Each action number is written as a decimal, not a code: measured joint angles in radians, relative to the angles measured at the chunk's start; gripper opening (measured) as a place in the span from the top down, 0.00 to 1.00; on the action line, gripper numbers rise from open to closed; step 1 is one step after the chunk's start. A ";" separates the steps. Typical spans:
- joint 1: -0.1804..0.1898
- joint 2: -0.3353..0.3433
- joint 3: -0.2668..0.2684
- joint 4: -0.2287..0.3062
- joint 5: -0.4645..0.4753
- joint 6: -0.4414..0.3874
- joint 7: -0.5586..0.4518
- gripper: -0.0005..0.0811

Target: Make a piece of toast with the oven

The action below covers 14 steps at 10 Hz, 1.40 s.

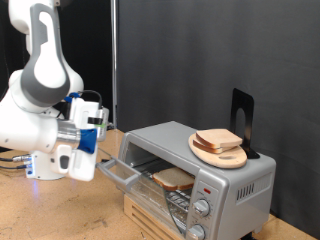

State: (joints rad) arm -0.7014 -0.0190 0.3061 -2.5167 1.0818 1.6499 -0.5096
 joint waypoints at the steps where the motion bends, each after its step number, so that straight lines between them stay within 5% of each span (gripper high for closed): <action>1: 0.012 -0.018 0.017 -0.022 0.003 0.003 0.000 0.00; 6: 0.039 -0.128 0.059 -0.144 0.030 0.015 0.004 0.00; 10: -0.012 -0.215 -0.003 -0.178 0.060 0.023 0.043 0.00; 14: -0.062 -0.212 -0.029 -0.166 0.034 0.110 0.053 0.00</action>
State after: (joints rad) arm -0.7630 -0.2314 0.2772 -2.6830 1.1162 1.7598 -0.4569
